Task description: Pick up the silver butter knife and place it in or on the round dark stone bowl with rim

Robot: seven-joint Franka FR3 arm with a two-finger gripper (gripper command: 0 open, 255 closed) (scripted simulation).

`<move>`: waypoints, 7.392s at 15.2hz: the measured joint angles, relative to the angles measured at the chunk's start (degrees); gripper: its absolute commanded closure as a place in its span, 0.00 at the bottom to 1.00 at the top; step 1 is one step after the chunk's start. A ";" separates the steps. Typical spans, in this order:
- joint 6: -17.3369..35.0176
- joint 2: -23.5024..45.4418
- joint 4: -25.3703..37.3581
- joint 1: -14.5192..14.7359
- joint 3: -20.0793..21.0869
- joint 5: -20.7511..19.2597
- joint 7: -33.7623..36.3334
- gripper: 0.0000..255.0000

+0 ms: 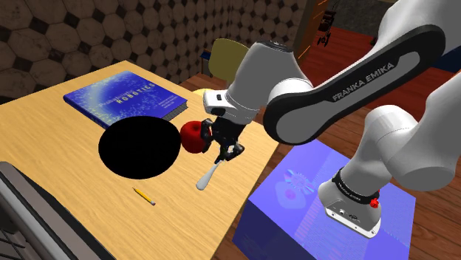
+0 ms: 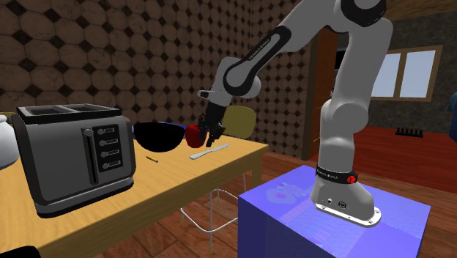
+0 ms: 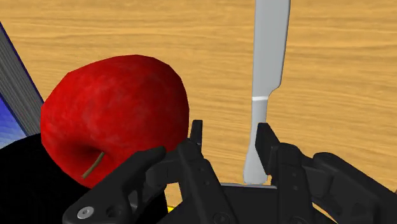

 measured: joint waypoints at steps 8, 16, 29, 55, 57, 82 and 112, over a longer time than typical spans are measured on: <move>13.14 0.27 -3.43 0.65 0.49 0.93 0.17 0.00; -10.49 -0.56 1.58 -0.69 -1.84 -0.61 -0.57 0.00; -6.98 2.68 1.30 -0.08 -1.53 0.44 -1.18 1.00; -21.56 -5.95 7.10 -1.41 -1.66 -2.86 2.27 1.00; -23.28 -6.71 8.08 -1.52 -1.70 -3.13 2.58 1.00; -35.65 9.80 37.54 -1.40 0.37 -6.65 8.75 1.00; -31.24 29.99 53.53 -0.02 1.06 -9.73 11.13 0.00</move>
